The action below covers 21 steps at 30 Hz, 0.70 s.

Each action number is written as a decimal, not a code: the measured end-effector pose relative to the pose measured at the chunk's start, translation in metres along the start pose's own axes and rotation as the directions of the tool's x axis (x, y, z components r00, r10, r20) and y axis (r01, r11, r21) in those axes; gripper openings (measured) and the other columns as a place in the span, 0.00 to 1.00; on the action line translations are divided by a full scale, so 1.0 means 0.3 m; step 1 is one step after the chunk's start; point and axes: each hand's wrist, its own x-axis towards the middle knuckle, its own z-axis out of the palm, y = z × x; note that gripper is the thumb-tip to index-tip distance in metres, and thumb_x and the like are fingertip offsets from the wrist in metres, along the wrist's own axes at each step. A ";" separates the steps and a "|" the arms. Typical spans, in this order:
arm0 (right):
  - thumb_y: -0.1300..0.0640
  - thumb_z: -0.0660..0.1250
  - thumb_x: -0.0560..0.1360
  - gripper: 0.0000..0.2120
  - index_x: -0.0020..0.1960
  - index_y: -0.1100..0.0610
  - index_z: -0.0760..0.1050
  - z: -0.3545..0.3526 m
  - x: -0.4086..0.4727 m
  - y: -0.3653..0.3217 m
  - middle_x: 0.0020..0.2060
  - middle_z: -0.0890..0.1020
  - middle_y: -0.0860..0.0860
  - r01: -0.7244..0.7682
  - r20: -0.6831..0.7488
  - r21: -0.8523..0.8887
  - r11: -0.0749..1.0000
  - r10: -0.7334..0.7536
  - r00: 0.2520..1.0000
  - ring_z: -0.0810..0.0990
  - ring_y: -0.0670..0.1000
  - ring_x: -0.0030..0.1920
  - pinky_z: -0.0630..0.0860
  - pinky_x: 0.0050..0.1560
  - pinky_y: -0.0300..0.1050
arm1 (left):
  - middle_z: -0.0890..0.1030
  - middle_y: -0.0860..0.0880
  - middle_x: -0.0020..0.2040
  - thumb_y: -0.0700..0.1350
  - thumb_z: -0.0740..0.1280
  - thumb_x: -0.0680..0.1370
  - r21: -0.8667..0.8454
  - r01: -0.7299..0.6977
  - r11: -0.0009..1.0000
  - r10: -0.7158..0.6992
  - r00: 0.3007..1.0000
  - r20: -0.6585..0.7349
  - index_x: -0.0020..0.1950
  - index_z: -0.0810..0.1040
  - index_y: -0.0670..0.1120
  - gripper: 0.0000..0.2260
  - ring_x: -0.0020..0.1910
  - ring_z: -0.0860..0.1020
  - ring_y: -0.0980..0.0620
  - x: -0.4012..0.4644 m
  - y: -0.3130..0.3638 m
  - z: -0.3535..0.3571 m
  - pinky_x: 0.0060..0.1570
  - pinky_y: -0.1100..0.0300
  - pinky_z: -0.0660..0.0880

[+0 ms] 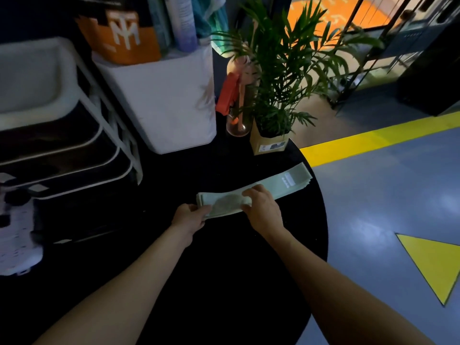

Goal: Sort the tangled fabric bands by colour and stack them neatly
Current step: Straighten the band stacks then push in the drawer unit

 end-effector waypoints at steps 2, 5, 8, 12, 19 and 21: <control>0.58 0.67 0.75 0.16 0.62 0.56 0.74 0.026 -0.031 -0.059 0.60 0.73 0.50 0.015 0.028 0.023 1.000 -0.016 0.999 0.73 0.52 0.61 0.73 0.57 0.49 | 0.74 0.46 0.42 0.41 0.66 0.77 -0.023 0.013 1.000 -0.013 1.000 -0.016 0.41 0.71 0.42 0.07 0.39 0.74 0.52 -0.017 -0.032 -0.068 0.50 0.59 0.72; 0.58 0.68 0.74 0.16 0.62 0.56 0.74 0.082 -0.079 -0.163 0.61 0.74 0.50 0.045 0.087 0.066 0.997 -0.050 0.995 0.74 0.52 0.60 0.73 0.58 0.46 | 0.76 0.47 0.41 0.41 0.67 0.77 -0.052 0.030 0.998 -0.031 0.999 -0.018 0.46 0.74 0.40 0.05 0.39 0.75 0.53 -0.062 -0.073 -0.170 0.45 0.62 0.74; 0.61 0.69 0.73 0.17 0.62 0.58 0.74 0.142 -0.134 -0.273 0.60 0.74 0.53 0.086 0.179 0.142 0.986 -0.111 0.977 0.76 0.53 0.58 0.72 0.58 0.43 | 0.77 0.49 0.42 0.42 0.67 0.77 -0.069 -0.004 0.998 0.001 0.999 -0.049 0.56 0.75 0.41 0.10 0.40 0.75 0.54 -0.112 -0.109 -0.274 0.51 0.60 0.73; 0.63 0.72 0.71 0.23 0.65 0.59 0.72 0.188 -0.194 -0.416 0.61 0.74 0.55 0.134 0.337 0.235 0.963 -0.210 0.918 0.76 0.51 0.54 0.69 0.54 0.36 | 0.77 0.48 0.48 0.44 0.68 0.76 -0.100 0.003 0.995 -0.011 0.997 -0.077 0.63 0.72 0.41 0.17 0.48 0.75 0.52 -0.176 -0.132 -0.406 0.52 0.59 0.71; 0.53 0.76 0.67 0.25 0.60 0.55 0.71 0.192 -0.237 -0.519 0.56 0.75 0.53 0.132 0.410 0.257 0.957 -0.232 0.882 0.76 0.53 0.55 0.74 0.53 0.46 | 0.76 0.49 0.55 0.49 0.64 0.78 -0.128 -0.034 0.991 0.039 0.998 0.044 0.59 0.72 0.46 0.12 0.56 0.74 0.51 -0.281 -0.100 -0.483 0.55 0.57 0.69; 0.51 0.76 0.66 0.21 0.52 0.55 0.70 0.172 -0.238 -0.515 0.47 0.76 0.50 0.112 0.364 0.242 0.964 -0.197 0.910 0.76 0.49 0.47 0.71 0.44 0.40 | 0.77 0.49 0.51 0.51 0.60 0.80 -0.171 -0.015 0.985 0.034 0.994 0.105 0.54 0.74 0.48 0.09 0.52 0.75 0.51 -0.294 -0.075 -0.458 0.52 0.57 0.71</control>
